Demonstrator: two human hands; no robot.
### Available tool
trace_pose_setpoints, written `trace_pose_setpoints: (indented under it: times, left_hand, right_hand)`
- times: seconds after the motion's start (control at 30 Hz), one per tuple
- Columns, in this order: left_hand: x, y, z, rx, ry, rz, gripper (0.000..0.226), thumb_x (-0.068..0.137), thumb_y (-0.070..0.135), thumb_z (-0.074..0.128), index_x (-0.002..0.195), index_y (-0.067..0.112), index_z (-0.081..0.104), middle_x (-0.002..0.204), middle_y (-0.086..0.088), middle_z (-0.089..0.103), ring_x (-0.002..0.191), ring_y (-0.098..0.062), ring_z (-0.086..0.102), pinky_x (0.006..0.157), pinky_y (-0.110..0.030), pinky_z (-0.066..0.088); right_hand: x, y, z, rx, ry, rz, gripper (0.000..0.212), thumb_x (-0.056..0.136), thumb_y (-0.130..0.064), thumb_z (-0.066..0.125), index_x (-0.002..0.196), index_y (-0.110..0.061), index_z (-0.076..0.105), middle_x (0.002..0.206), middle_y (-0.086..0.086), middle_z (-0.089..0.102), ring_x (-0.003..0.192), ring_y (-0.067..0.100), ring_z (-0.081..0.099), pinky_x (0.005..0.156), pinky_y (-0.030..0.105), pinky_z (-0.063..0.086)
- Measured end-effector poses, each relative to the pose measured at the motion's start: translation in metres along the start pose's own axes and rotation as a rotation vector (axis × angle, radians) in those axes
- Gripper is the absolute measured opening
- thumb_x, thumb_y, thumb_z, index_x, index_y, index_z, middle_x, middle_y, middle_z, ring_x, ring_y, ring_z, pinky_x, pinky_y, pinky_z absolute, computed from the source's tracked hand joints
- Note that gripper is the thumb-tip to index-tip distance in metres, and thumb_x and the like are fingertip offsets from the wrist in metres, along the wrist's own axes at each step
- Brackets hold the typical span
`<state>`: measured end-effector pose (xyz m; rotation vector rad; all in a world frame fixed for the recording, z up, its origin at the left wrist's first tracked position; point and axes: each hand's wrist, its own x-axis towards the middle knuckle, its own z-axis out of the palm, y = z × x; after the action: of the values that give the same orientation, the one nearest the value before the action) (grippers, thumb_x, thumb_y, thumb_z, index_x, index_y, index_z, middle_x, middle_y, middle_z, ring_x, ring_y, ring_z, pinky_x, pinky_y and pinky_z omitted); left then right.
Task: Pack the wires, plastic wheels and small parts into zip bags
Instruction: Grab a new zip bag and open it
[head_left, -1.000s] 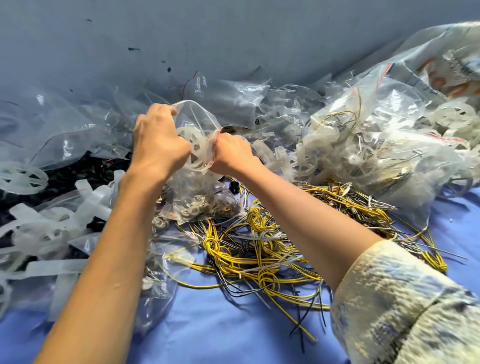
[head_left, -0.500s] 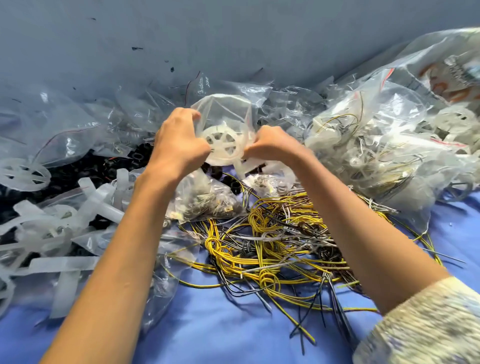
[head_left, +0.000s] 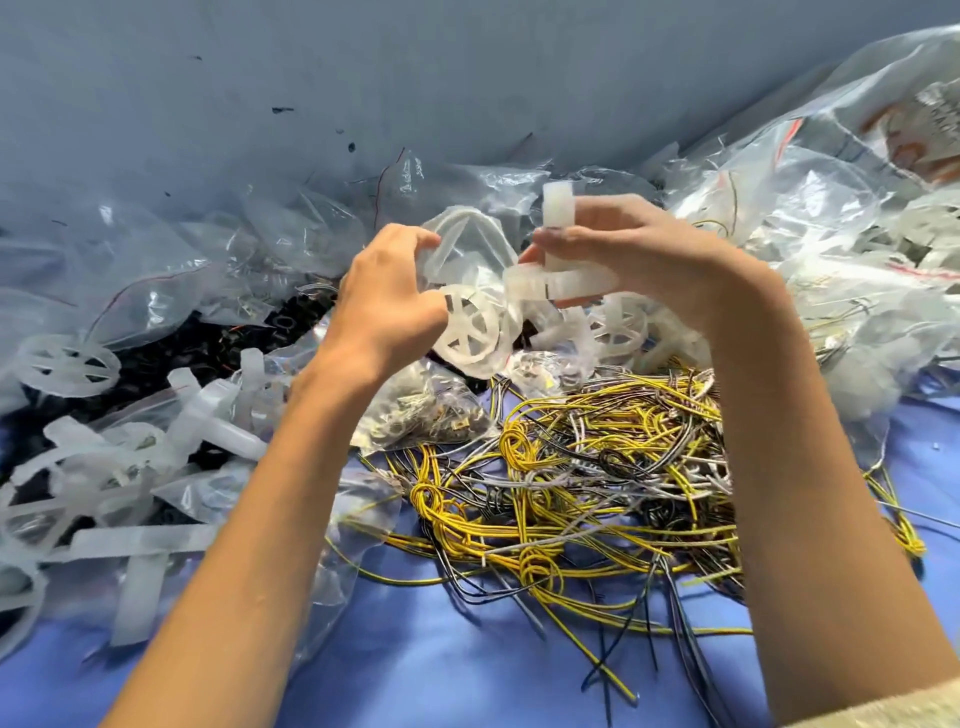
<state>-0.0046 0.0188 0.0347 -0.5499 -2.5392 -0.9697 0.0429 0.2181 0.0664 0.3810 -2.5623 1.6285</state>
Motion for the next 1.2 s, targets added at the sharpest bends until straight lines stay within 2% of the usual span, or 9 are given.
trace_pose_setpoints:
  times: [0.1,0.27,0.4,0.53,0.67,0.77,0.9,1.03,1.2]
  left_hand:
    - [-0.002,0.005,0.000,0.002,-0.015,0.043,0.057,0.076,-0.003,0.053,0.131,0.012,0.051,0.133,-0.002,0.052,0.116,-0.021,0.051,0.101,-0.032,0.041]
    - [-0.005,0.014,-0.002,0.058,-0.089,0.199,0.057,0.075,-0.006,0.054,0.130,0.007,0.052,0.132,-0.005,0.051,0.111,-0.025,0.051,0.096,-0.028,0.039]
    - [-0.007,0.019,-0.006,0.078,-0.053,0.248,0.059,0.071,-0.014,0.045,0.126,0.006,0.054,0.127,-0.007,0.053,0.102,-0.027,0.049,0.088,-0.026,0.037]
    - [-0.010,0.028,-0.011,0.094,-0.041,0.308,0.059,0.071,-0.015,0.042,0.125,0.006,0.055,0.126,-0.005,0.054,0.102,-0.023,0.047,0.086,-0.019,0.032]
    - [-0.009,0.034,-0.020,0.047,0.000,0.319,0.053,0.070,-0.003,0.043,0.119,0.008,0.060,0.118,-0.003,0.059,0.095,-0.020,0.051,0.082,-0.021,0.036]
    - [-0.008,0.034,-0.024,-0.006,0.046,0.272,0.053,0.067,0.009,0.041,0.113,0.011,0.065,0.110,-0.001,0.063,0.084,-0.017,0.052,0.077,-0.022,0.040]
    - [-0.014,0.035,-0.022,0.053,0.016,0.266,0.042,0.076,0.004,0.056,0.116,0.011,0.063,0.116,-0.001,0.061,0.096,-0.021,0.053,0.091,-0.030,0.043]
    - [-0.013,0.042,-0.034,0.072,0.068,0.374,0.052,0.068,-0.004,0.052,0.116,0.013,0.061,0.110,0.003,0.058,0.088,-0.011,0.041,0.084,-0.028,0.041]
    - [-0.017,0.042,-0.041,0.137,-0.184,0.264,0.053,0.071,0.000,0.046,0.114,0.026,0.063,0.092,0.015,0.049,0.100,-0.018,0.051,0.092,-0.038,0.045]
  right_hand:
    - [0.004,-0.006,0.010,-0.112,-0.010,-0.041,0.012,0.090,-0.028,0.062,0.092,-0.018,0.068,0.083,-0.008,0.067,0.072,0.001,0.059,0.061,0.016,0.042]
    - [0.015,-0.005,0.028,-0.256,-0.128,-0.063,0.015,0.097,-0.021,0.053,0.103,-0.012,0.063,0.094,0.002,0.064,0.082,0.015,0.057,0.077,0.029,0.041]
    - [0.017,-0.002,0.030,-0.312,-0.174,-0.017,0.010,0.098,-0.019,0.050,0.098,-0.012,0.056,0.087,0.003,0.052,0.080,0.014,0.046,0.072,0.030,0.035]
    - [0.020,0.003,0.030,-0.564,-0.108,0.029,0.027,0.097,-0.030,0.051,0.113,-0.008,0.055,0.105,0.007,0.061,0.097,0.023,0.056,0.084,0.036,0.043]
    - [0.018,-0.005,0.034,-0.397,-0.014,-0.131,0.015,0.093,-0.022,0.058,0.106,-0.013,0.060,0.109,0.009,0.064,0.104,0.026,0.060,0.094,0.040,0.046]
    - [0.016,-0.007,0.039,-0.273,-0.062,-0.162,0.003,0.092,-0.015,0.061,0.094,-0.018,0.062,0.094,-0.001,0.066,0.088,0.014,0.062,0.083,0.030,0.048]
    - [0.019,-0.007,0.047,-0.517,-0.123,-0.140,0.030,0.090,-0.020,0.060,0.067,-0.025,0.042,0.070,-0.011,0.047,0.064,0.001,0.044,0.057,0.016,0.035]
    - [0.020,-0.014,0.045,-0.516,-0.051,-0.180,0.008,0.089,-0.026,0.059,0.087,-0.022,0.053,0.091,-0.001,0.059,0.085,0.012,0.051,0.073,0.029,0.041]
    - [0.022,0.000,0.039,-0.755,-0.159,-0.047,0.031,0.091,-0.027,0.056,0.121,-0.019,0.054,0.108,-0.005,0.051,0.099,0.011,0.045,0.082,0.027,0.038]
